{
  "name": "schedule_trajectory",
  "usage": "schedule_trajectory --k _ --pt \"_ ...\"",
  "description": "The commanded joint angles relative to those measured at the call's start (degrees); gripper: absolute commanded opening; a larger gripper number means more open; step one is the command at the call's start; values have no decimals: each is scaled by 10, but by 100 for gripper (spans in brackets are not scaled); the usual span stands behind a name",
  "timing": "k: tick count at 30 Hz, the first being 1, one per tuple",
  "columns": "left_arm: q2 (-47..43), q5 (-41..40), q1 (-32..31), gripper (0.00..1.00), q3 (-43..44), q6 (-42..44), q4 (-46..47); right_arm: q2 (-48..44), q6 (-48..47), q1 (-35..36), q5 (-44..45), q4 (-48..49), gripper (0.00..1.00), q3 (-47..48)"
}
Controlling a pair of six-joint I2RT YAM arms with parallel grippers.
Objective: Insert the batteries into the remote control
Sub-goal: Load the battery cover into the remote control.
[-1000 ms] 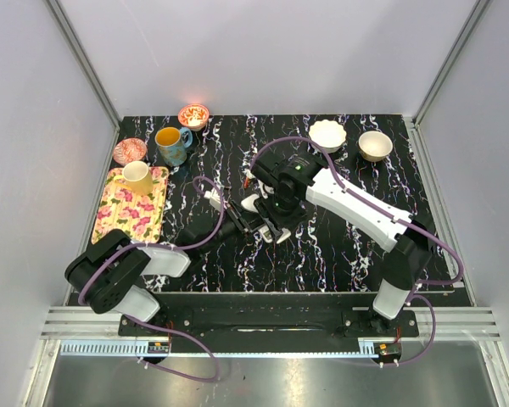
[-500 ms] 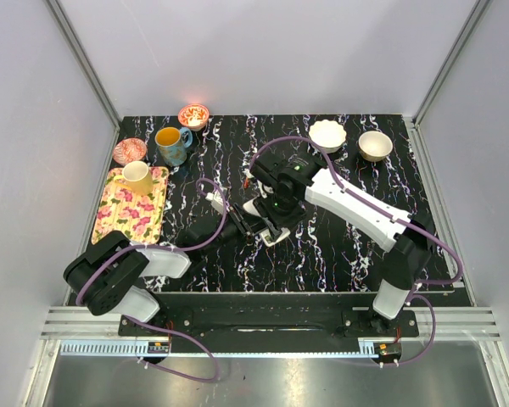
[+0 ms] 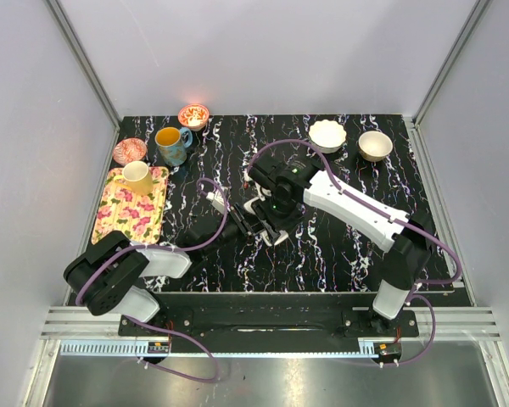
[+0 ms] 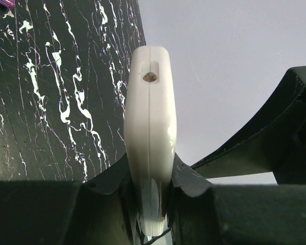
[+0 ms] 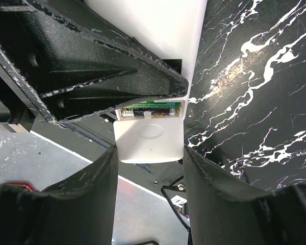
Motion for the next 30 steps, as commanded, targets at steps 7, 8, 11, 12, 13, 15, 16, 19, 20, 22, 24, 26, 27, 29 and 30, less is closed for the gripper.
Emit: schedule_trajectory --k 7,8,11,12,13,15,16,19,20,22,24,26,27,29,30 --pt "-31 -18 -3 0 29 16 15 1 4 7 -3 16 0 -5" --pt "-33 -18 -3 0 29 16 15 1 4 7 -2 17 0 -5" --pt "-32 -17 -3 0 29 12 19 1 7 6 0 21 0 -7" --pt "-33 -17 -4 0 29 11 19 1 8 7 2 22 0 -9" --pt "-33 -16 -4 0 29 10 22 -3 9 6 5 28 0 -11" --pt "-35 -16 -5 0 29 9 22 -4 12 6 12 31 0 -11" --pt "-35 -15 -6 0 29 9 22 -4 12 7 17 33 0 -11" --pt "-36 -15 -9 0 30 8 22 -4 14 6 24 37 0 -13" --pt "-37 -16 -9 0 30 7 23 -4 15 6 25 38 0 -14" --pt "-37 -15 -10 0 29 7 25 -5 16 6 26 41 0 -17" --pt "-38 -16 -11 0 27 6 26 -5 16 6 34 42 0 -18" --pt "-39 -16 -12 0 25 4 31 -7 17 7 34 42 0 -17" --pt "-39 -15 -12 0 25 4 33 -7 16 6 34 42 0 -18" --pt "-39 -15 -13 0 24 2 35 -9 16 6 48 42 0 -18" --pt "-39 -14 -13 0 24 2 36 -9 18 6 49 43 0 -18"
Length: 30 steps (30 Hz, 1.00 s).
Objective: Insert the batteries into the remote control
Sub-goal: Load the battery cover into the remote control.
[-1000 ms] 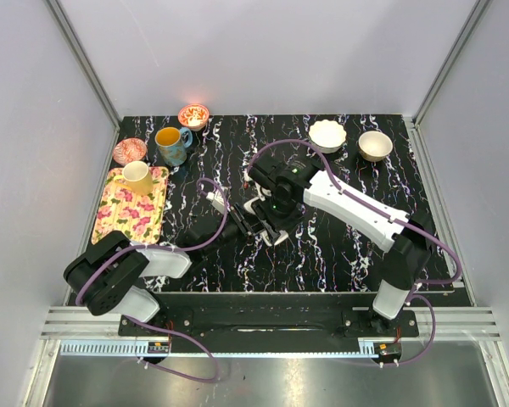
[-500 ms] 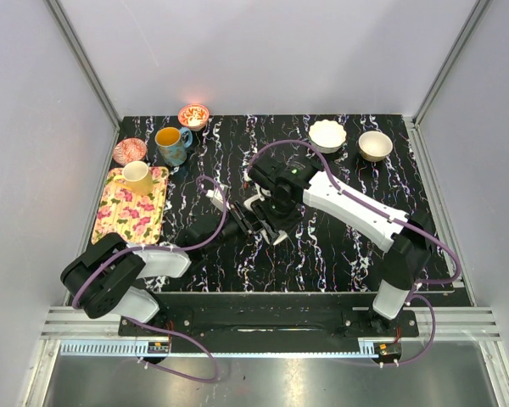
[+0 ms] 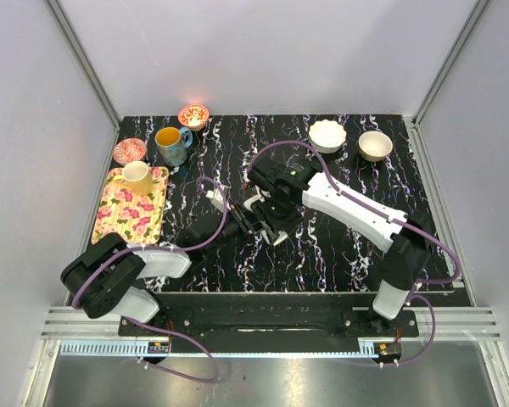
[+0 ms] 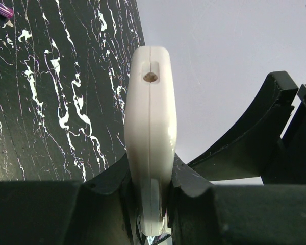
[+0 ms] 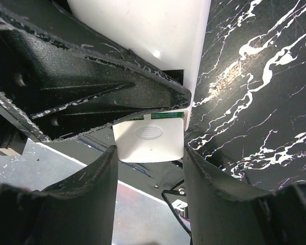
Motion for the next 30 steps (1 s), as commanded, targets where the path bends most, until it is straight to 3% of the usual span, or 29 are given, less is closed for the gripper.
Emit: schedule_trajectory --k 1,30 --pt "-25 0 -9 0 14 -8 58 -11 8 3 41 23 0 -1" --pt "-19 -5 -11 0 10 -8 53 -35 9 4 38 24 0 3"
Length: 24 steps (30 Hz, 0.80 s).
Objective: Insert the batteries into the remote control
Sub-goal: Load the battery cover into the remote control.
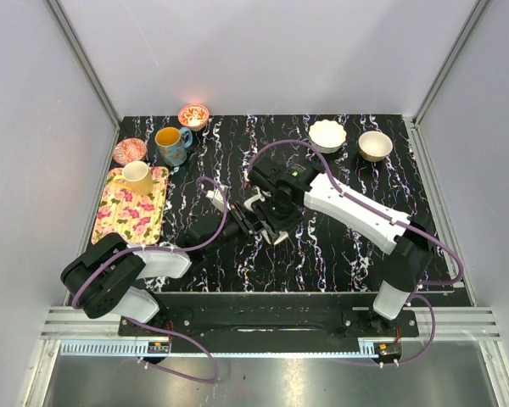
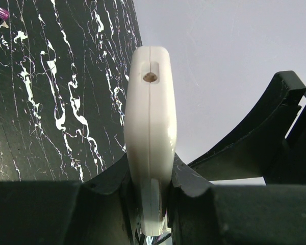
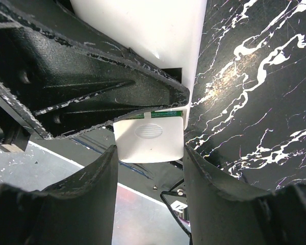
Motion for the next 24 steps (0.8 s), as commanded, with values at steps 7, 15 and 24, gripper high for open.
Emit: schedule_trajectory --k 7,15,24 --pt "-14 -5 -6 0 9 -7 47 -33 8 0 18 24 0 8" --pt "-10 -1 -7 0 9 -11 53 -36 7 0 26 25 0 7" --pt "-12 4 -6 0 10 -13 59 -35 5 -1 30 27 0 1"
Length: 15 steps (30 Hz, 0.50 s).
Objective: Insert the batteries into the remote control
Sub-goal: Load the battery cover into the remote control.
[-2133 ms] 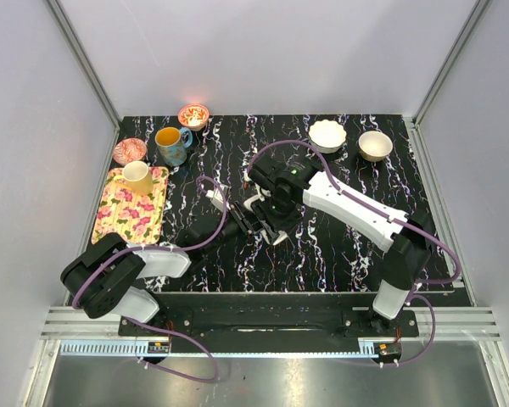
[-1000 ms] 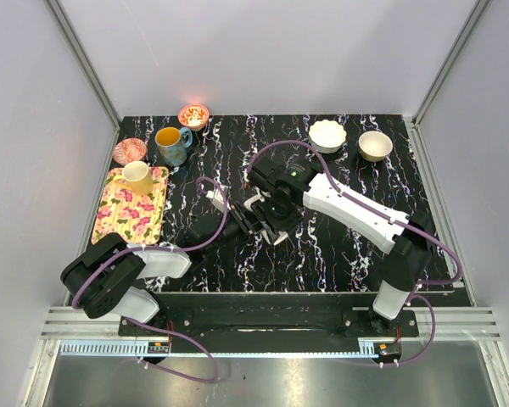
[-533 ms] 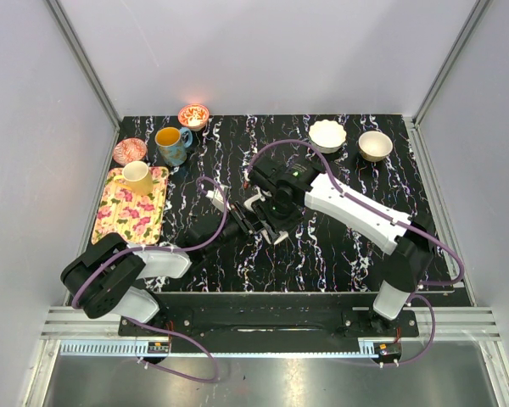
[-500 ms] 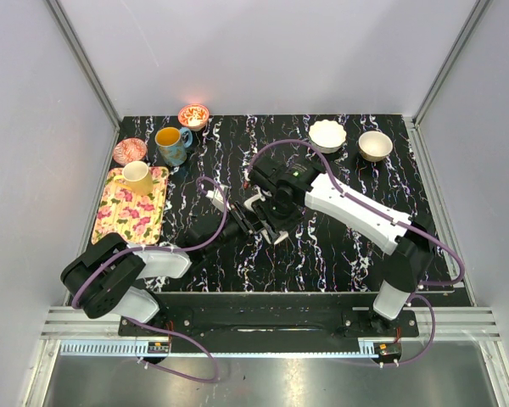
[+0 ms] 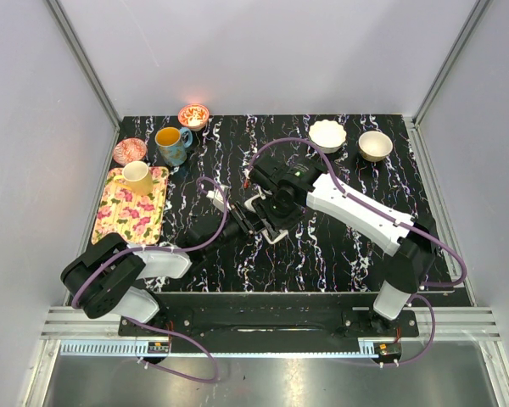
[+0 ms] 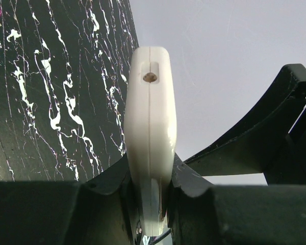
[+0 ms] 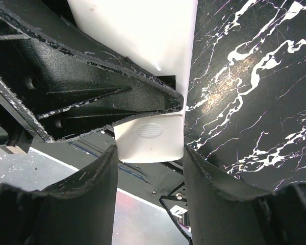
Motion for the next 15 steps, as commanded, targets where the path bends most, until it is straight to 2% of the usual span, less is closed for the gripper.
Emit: schedule_trajectory --k 1,7,15 --pt "-12 4 -4 0 11 -6 53 -23 2 -1 17 19 0 -1" --pt "-15 16 -4 0 14 -8 61 -20 0 -3 25 20 0 -2" --pt "-1 47 -4 0 13 -52 126 -17 3 -6 31 31 0 -10"
